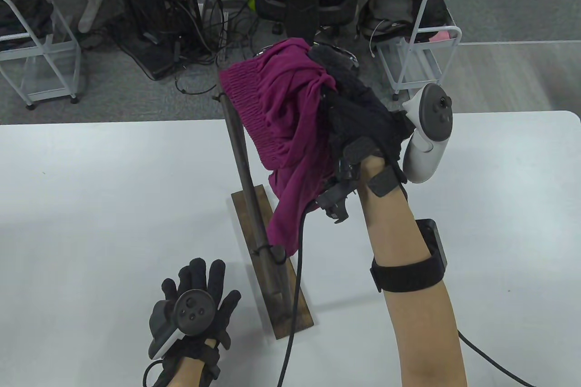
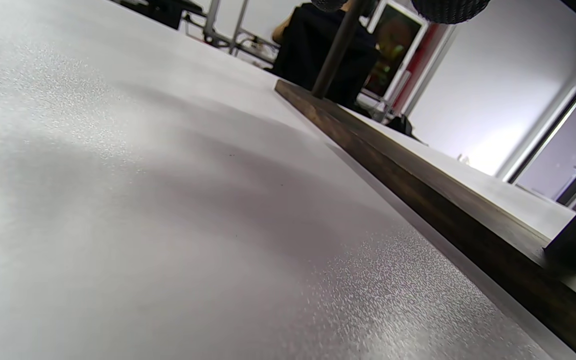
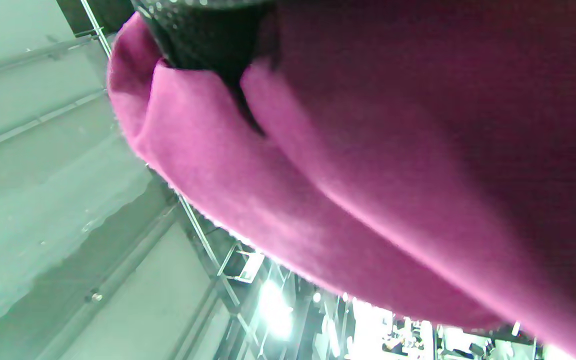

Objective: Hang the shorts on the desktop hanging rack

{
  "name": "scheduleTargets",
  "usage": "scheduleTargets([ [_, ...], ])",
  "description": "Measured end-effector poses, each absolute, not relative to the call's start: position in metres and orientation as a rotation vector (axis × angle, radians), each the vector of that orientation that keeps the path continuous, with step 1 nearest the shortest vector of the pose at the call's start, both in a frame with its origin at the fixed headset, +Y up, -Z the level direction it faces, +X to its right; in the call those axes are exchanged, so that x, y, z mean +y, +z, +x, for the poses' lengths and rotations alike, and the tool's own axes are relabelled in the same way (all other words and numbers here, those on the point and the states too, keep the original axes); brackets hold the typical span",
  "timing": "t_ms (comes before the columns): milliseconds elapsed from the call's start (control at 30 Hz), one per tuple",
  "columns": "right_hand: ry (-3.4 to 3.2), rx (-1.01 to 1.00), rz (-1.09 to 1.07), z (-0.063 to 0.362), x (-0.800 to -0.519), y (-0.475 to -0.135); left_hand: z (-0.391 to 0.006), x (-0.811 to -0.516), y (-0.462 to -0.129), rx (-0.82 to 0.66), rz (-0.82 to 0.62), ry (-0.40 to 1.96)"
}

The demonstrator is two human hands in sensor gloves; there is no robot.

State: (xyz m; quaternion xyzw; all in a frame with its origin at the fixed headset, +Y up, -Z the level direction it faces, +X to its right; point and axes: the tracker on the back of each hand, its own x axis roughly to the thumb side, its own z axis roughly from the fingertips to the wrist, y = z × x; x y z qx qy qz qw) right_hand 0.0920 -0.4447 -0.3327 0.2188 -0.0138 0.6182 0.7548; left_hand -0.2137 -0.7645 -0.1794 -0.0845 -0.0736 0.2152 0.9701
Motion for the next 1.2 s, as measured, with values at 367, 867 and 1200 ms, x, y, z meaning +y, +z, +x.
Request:
scheduleTargets([
  [367, 1.322, 0.081, 0.693, 0.072, -0.434, -0.331, -0.213, -0.764, -0.18, -0.157, -0.168, 0.446],
  [867, 1.385, 0.235, 0.838, 0.047, -0.447, -0.329, -0.212, -0.764, -0.18, -0.163, -0.174, 0.456],
  [1200, 1.758, 0.262, 0.898, 0.038, -0.461, -0.319, -0.211, -0.763, -0.18, -0.17, -0.172, 0.461],
])
